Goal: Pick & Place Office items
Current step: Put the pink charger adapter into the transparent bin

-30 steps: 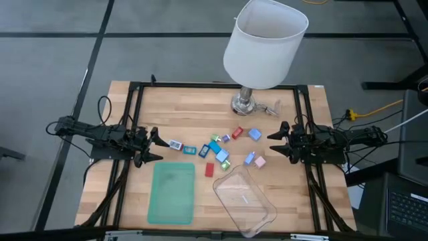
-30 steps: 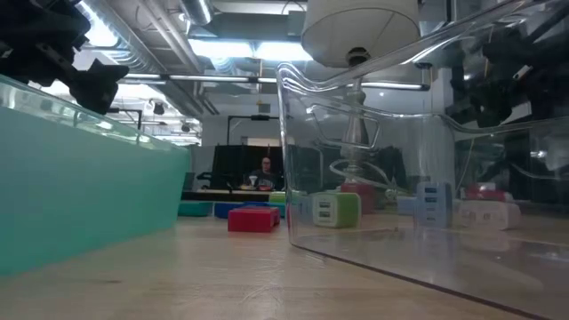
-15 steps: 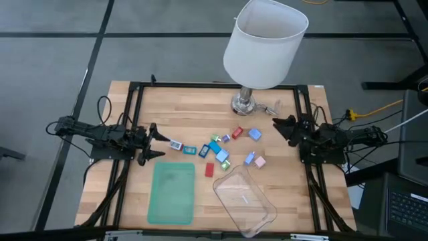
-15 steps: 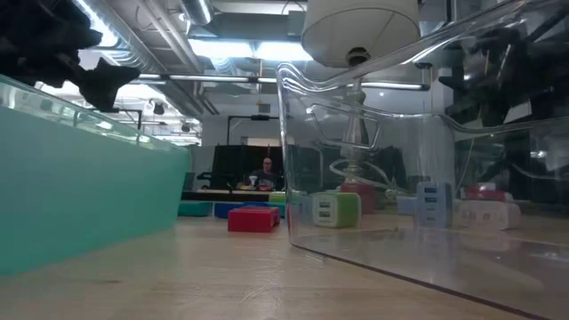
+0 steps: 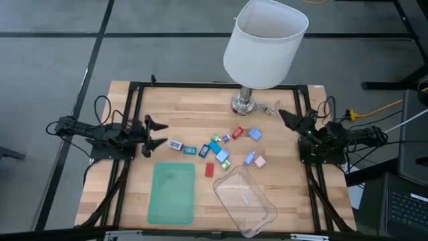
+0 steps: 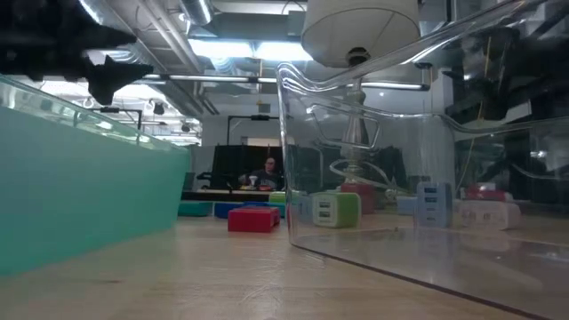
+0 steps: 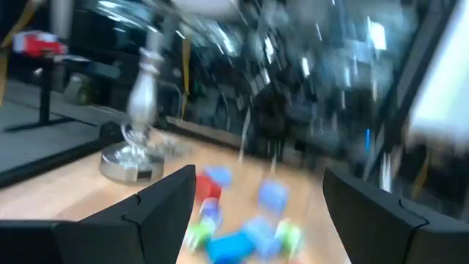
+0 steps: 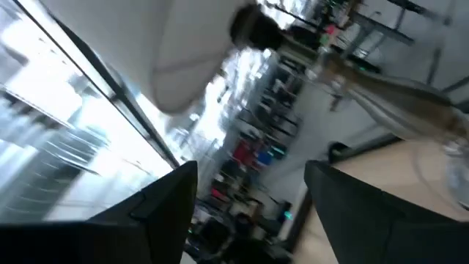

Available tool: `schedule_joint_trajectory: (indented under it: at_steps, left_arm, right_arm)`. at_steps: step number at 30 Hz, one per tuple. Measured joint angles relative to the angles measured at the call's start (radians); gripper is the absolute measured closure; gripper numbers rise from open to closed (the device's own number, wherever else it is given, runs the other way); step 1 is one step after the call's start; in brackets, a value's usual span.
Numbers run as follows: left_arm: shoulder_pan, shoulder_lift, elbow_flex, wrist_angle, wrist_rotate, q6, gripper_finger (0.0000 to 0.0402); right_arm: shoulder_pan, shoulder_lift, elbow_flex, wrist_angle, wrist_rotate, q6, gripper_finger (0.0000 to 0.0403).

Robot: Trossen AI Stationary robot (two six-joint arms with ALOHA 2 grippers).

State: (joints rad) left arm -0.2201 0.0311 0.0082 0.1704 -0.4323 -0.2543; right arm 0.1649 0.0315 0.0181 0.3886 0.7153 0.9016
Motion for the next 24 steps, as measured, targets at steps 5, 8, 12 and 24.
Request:
schedule_joint_trajectory:
  at_steps: [5,8,12,24]
  left_arm:
    - [0.015,0.0,0.0,0.201,-0.266,0.033,0.011]
    - [0.016,-0.001,0.0,0.273,-0.33,0.028,0.011]
    - [0.015,0.0,0.0,0.282,-0.333,0.003,0.011]
    - [0.016,0.0,0.0,0.332,-0.227,-0.206,0.0107]
  right_arm:
    - [-0.013,0.028,0.009,0.112,0.061,0.053,0.0138]
    - [-0.02,0.086,0.056,0.114,0.123,0.033,0.0138]
    - [-0.031,0.211,0.175,0.113,0.149,-0.045,0.0138]
    - [-0.067,0.703,0.635,0.112,0.424,-0.66,0.0138]
